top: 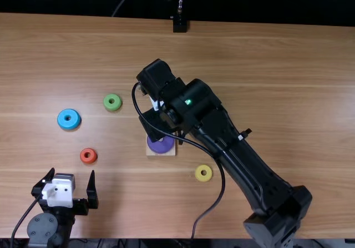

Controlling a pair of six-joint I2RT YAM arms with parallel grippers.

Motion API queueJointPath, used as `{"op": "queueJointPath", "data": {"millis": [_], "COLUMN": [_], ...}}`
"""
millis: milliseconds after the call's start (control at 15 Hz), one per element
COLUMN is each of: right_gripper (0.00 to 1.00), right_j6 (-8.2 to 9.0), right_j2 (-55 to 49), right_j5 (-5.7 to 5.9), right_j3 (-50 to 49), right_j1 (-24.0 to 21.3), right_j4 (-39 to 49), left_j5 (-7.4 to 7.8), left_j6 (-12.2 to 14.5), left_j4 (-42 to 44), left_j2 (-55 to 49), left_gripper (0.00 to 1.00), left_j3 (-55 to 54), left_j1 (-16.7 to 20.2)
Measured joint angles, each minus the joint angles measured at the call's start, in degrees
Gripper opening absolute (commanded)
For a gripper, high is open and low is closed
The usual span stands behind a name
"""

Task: Build the Hanoi tower: stack the rings onto the peg from bottom to top in this color order: purple, dark blue, light blue, dark green, light green, yellow, orange.

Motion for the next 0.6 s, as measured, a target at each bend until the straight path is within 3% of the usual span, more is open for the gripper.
{"op": "queueJointPath", "data": {"millis": [600], "right_gripper": [0.0], "right_j6": [-0.02], "right_j2": [0.4], "right_j5": [0.02], "right_j3": [-1.3], "right_j1": [0.0], "right_j4": [0.1], "left_j5": [0.0], "left_j6": [0.0], "left_j4": [0.0], "left_j2": [0.0], "left_gripper": [1.0], "left_j3": [0.0], "left_j1": [0.0]}}
